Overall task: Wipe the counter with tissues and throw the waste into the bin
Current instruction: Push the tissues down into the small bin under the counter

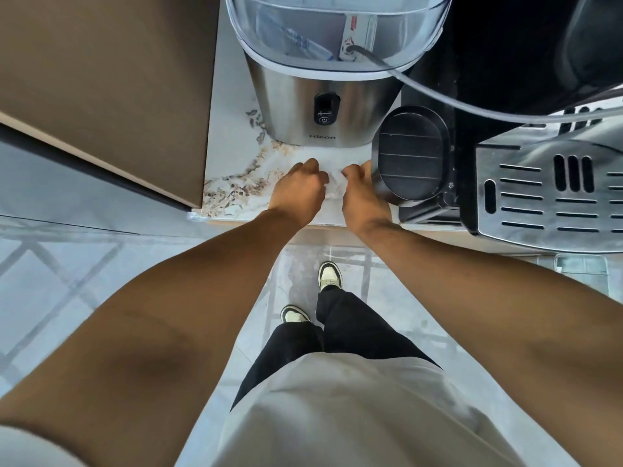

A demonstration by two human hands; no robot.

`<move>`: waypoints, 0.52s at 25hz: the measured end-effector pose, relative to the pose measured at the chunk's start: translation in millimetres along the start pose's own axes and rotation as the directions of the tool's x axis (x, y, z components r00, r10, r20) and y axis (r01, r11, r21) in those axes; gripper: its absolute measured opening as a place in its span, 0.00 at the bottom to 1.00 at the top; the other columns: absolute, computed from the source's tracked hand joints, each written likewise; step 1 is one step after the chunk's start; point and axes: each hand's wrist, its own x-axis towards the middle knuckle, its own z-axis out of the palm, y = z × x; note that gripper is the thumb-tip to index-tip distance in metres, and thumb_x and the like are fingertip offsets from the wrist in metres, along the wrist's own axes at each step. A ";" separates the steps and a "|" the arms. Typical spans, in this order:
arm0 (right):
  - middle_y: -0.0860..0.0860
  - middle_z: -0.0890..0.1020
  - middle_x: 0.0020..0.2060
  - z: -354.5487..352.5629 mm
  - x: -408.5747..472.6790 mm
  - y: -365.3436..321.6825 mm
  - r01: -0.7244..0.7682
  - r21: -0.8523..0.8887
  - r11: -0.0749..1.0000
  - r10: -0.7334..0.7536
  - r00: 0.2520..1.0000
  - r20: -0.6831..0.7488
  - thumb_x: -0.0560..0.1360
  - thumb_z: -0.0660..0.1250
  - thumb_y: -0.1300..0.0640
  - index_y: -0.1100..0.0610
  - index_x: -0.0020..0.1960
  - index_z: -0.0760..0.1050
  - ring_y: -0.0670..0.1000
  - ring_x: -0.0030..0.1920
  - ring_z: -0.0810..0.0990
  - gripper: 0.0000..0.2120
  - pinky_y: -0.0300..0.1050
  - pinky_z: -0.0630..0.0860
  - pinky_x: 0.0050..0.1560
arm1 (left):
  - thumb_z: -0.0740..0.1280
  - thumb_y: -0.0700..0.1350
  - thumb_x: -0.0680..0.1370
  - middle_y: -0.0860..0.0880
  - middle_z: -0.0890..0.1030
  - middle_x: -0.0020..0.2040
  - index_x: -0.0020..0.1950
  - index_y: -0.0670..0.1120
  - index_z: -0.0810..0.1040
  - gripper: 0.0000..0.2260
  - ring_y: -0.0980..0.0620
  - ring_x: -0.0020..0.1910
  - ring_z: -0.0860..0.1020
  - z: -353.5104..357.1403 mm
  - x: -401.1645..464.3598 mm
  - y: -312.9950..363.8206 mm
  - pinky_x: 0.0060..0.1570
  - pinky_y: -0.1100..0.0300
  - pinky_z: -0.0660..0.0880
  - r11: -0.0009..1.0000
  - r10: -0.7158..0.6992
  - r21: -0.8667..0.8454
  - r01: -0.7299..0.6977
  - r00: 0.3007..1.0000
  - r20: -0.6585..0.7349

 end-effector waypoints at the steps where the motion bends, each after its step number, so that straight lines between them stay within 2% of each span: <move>1: 0.61 0.72 0.62 1.0 -0.5 -0.8 0.012 -0.043 0.999 -0.013 1.000 -0.015 0.81 0.55 0.63 0.59 0.66 0.66 0.65 0.56 0.76 0.14 0.60 0.76 0.55 | 0.62 0.38 0.80 0.41 0.75 0.60 0.65 0.43 0.79 0.15 0.39 0.59 0.76 1.1 -1.4 -0.2 0.53 0.44 0.77 1.000 -0.004 -0.009 0.004 1.000 -0.006; 4: 0.60 0.72 0.59 2.9 -7.2 -2.7 0.000 -0.054 0.999 -0.002 1.000 -0.020 0.77 0.60 0.67 0.61 0.63 0.68 0.62 0.56 0.76 0.14 0.55 0.77 0.55 | 0.62 0.37 0.80 0.41 0.76 0.60 0.64 0.42 0.80 0.14 0.37 0.55 0.78 3.6 -11.8 -4.8 0.52 0.46 0.77 0.998 -0.040 -0.040 0.039 0.999 -0.031; 7: 0.60 0.75 0.58 3.1 -18.8 -4.6 -0.037 -0.020 0.999 0.036 0.999 -0.038 0.78 0.62 0.65 0.62 0.61 0.73 0.61 0.57 0.77 0.12 0.48 0.74 0.58 | 0.62 0.39 0.80 0.41 0.77 0.60 0.63 0.42 0.80 0.13 0.36 0.55 0.79 3.7 -31.5 -10.8 0.53 0.46 0.77 0.999 -0.027 -0.033 0.026 0.999 -0.037; 13: 0.60 0.76 0.54 2.8 -60.7 -6.0 -0.117 0.071 0.991 0.126 0.984 -0.127 0.78 0.62 0.64 0.63 0.56 0.77 0.61 0.50 0.79 0.09 0.43 0.69 0.46 | 0.63 0.42 0.80 0.39 0.78 0.58 0.60 0.41 0.81 0.12 0.35 0.54 0.78 -11.9 -55.7 -27.7 0.52 0.47 0.77 0.998 0.052 -0.036 -0.055 0.994 -0.100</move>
